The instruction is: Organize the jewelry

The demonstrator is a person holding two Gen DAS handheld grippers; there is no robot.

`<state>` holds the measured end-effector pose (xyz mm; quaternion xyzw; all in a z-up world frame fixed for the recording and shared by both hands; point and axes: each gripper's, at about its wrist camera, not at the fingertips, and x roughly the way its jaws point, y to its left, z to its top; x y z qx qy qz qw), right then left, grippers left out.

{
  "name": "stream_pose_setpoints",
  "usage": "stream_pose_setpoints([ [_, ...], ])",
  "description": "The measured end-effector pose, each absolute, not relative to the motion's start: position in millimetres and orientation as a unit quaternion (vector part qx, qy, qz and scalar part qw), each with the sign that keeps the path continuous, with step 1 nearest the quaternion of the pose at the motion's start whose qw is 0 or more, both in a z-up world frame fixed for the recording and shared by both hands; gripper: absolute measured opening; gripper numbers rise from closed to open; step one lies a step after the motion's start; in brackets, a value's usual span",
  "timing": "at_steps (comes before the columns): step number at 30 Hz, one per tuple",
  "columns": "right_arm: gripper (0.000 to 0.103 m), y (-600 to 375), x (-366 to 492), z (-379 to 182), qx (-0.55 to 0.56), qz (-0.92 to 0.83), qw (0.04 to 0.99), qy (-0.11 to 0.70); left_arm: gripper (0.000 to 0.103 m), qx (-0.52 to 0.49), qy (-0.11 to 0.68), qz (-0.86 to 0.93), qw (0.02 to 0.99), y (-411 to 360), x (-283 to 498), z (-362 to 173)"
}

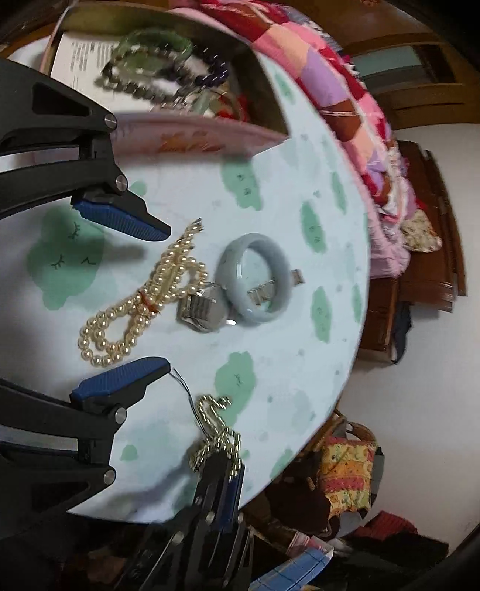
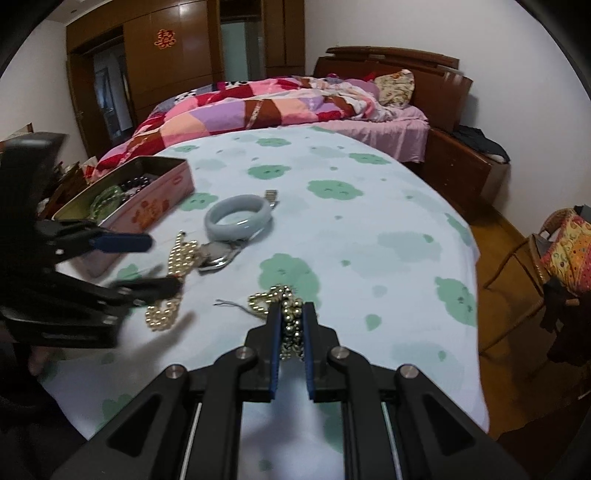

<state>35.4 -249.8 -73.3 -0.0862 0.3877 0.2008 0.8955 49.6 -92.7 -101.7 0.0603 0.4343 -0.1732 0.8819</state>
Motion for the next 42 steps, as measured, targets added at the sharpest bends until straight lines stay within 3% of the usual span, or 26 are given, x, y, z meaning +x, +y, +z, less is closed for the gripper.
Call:
stream_pose_setpoints([
  [4,0.013,-245,32,-73,-0.086,0.212,0.894,0.385,0.064,0.046,0.448,-0.176,0.875,-90,55,-111],
  [6,0.013,-244,30,-72,-0.085,0.215,0.894,0.382,0.047,0.053,0.444,-0.184,0.875,-91,52,-111],
  [8,0.013,-244,30,-70,-0.084,0.217,0.895,0.38,0.024,0.055,0.443,-0.199,0.872,-91,48,-110],
  [11,0.013,-244,28,-65,-0.082,0.219,0.898,0.373,0.015,0.041,0.446,-0.216,0.868,-85,42,-108],
  [16,0.013,-244,24,-53,-0.074,0.223,0.904,0.356,0.013,0.031,0.423,-0.219,0.879,-72,26,-92],
  [17,0.013,-243,23,-50,-0.072,0.224,0.905,0.353,0.001,0.027,0.418,-0.219,0.881,-69,24,-88],
  [28,0.013,-236,19,-25,-0.062,0.238,0.912,0.328,0.0,0.005,0.38,-0.211,0.901,-50,23,-58],
  [30,0.013,-236,20,-27,-0.063,0.236,0.912,0.329,0.01,0.013,0.388,-0.207,0.898,-55,26,-63],
  [32,0.013,-237,21,-29,-0.062,0.236,0.911,0.332,0.059,0.017,0.394,-0.195,0.898,-59,28,-68],
  [34,0.013,-238,22,-32,-0.06,0.237,0.91,0.335,0.074,0.016,0.387,-0.19,0.902,-60,28,-72],
  [42,0.013,-240,23,-37,-0.051,0.242,0.906,0.344,0.071,0.076,0.414,-0.18,0.889,-81,29,-97],
])
